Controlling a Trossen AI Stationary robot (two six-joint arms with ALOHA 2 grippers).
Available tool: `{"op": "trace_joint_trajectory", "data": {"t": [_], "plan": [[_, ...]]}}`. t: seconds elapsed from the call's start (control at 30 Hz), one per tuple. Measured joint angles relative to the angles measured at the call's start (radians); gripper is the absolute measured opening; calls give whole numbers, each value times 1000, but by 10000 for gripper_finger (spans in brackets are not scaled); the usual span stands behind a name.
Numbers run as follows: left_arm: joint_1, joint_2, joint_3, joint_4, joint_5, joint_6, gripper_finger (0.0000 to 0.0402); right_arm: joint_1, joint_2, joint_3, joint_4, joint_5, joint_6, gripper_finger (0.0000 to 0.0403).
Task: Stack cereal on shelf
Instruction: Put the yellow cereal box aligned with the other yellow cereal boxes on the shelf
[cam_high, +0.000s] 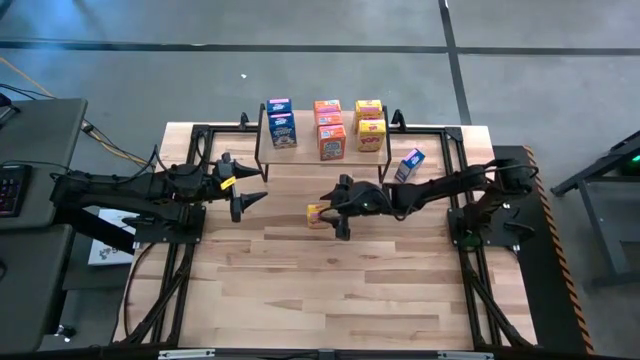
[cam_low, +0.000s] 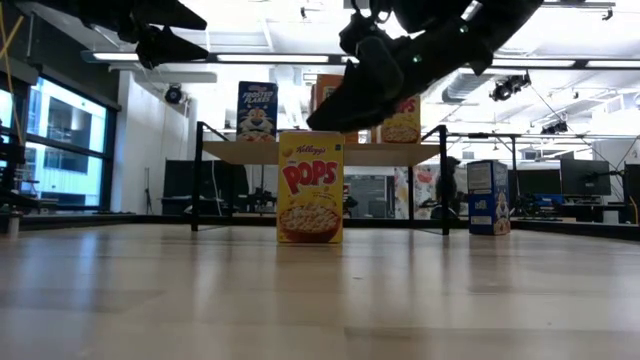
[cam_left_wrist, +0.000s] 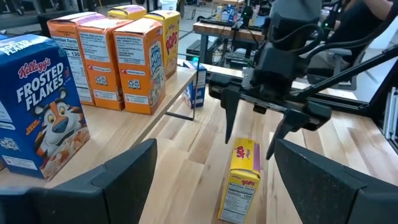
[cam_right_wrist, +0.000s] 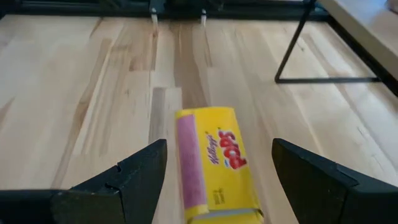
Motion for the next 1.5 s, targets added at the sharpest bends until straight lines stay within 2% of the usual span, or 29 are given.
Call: {"op": "trace_joint_trajectory", "data": {"t": [0.73,1.23,1.5], "plan": [[0,0,0,-1,0,-17,317,-16,0,3,-108,-42,23,277],[0,0,0,-1,0,-17,317,-16,0,3,-111,-42,23,180],[0,0,0,-1,0,-17,317,-16,0,3,-110,-42,22,151]]}}
